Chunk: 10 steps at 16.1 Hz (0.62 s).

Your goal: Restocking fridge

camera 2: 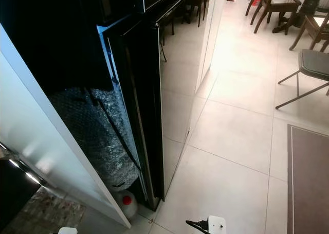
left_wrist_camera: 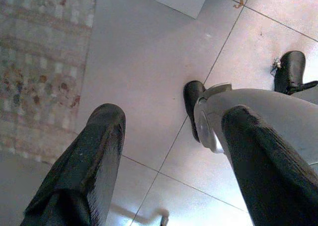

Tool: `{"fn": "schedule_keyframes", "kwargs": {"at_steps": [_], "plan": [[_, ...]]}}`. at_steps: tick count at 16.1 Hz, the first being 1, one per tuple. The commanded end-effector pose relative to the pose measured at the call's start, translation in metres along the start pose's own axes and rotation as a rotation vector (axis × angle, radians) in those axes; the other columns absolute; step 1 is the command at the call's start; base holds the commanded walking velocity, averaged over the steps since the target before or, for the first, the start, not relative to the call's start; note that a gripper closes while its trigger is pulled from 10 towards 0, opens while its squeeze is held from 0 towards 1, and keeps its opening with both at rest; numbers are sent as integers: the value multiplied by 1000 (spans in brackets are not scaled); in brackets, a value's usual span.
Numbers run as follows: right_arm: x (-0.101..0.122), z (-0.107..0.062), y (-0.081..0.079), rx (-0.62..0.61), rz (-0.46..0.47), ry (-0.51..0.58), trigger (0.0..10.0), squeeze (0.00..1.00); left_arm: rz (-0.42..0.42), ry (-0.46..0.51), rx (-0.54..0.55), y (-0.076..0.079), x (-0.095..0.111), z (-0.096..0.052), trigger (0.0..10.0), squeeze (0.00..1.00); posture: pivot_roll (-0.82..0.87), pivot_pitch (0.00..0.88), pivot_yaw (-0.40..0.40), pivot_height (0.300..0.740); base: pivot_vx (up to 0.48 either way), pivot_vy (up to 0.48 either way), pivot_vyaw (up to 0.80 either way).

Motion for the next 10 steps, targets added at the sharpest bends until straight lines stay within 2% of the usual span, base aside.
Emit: {"fn": "schedule_keyframes", "kwargs": {"at_steps": [1,3,4,7,10], "plan": [[-1,0,0,-3,10,-2,10000,0,-2,-7,2,-1,-3,-1,10000,0,-3,0,31,740,0,0,0],[1,0,2,-8,15,3,10000,0,-8,3,10,-2,0,0,10000,0,-2,0,30,740,0,0,0],[2,0,2,-9,17,5,10000,0,-8,25,11,1,13,2,10000,0,1,0,27,740,0,0,0],[3,0,1,-5,17,7,10000,0,-9,51,15,-1,28,5,10000,0,1,0,27,740,0,0,0],[5,0,0,-3,23,14,10000,0,-2,87,12,3,57,8,10000,0,-5,0,28,740,0,0,0]]}}
Point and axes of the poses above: a point about 5 cm out from each wrist's last joint towards the gripper, its own z axis pointing out of the wrist towards the gripper, its own x axis along the axis of the wrist's last joint, y = z × x, the point moved 4 cm from there along z, pointing out of the wrist towards the gripper, and after that the axes turned 11 degrees about z, right-handed, at the moved point
